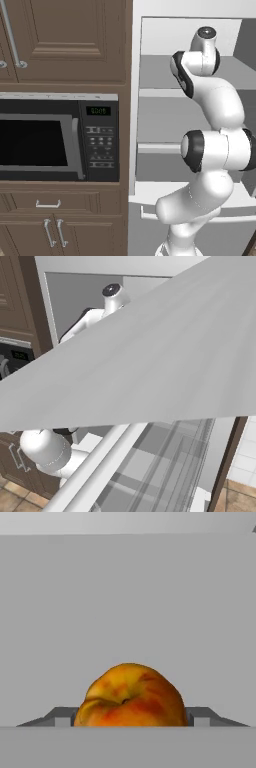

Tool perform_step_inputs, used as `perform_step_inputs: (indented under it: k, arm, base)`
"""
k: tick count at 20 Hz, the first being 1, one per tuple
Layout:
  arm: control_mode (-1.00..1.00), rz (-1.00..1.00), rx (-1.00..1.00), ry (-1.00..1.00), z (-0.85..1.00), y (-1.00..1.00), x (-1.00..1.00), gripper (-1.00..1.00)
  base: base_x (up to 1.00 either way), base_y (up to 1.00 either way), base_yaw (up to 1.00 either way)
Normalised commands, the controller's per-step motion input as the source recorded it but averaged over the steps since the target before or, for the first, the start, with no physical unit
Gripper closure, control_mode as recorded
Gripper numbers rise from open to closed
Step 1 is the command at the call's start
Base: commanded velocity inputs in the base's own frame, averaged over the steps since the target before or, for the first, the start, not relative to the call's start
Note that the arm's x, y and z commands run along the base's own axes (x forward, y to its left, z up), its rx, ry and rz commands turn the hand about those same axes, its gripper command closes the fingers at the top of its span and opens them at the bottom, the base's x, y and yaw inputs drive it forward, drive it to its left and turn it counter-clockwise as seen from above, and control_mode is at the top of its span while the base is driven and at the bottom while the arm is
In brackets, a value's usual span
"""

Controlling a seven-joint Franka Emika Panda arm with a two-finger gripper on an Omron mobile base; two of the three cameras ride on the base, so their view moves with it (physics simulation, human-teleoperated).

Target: Pick the peach and apple from the fridge and place them inside the tupperware on the counter.

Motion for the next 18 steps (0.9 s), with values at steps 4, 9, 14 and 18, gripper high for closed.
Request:
perform_step_inputs:
  k: [4,9,14,18]
  arm:
    - [-1.00,0.00,0.00,0.00,-0.15,0.00,-0.01,1.00]
    - [-1.00,0.00,0.00,-0.10,-0.14,0.00,-0.46,1.00]
    - [-1.00,0.00,0.00,0.00,0.01,0.01,-0.71,1.00]
    - [-1.00,0.00,0.01,0.00,0.22,0.01,-0.78,1.00]
  base:
    - [0.00,0.00,0.00]
    - [0.00,0.00,0.00]
    - [0.00,0.00,0.00]
    - [0.00,0.00,0.00]
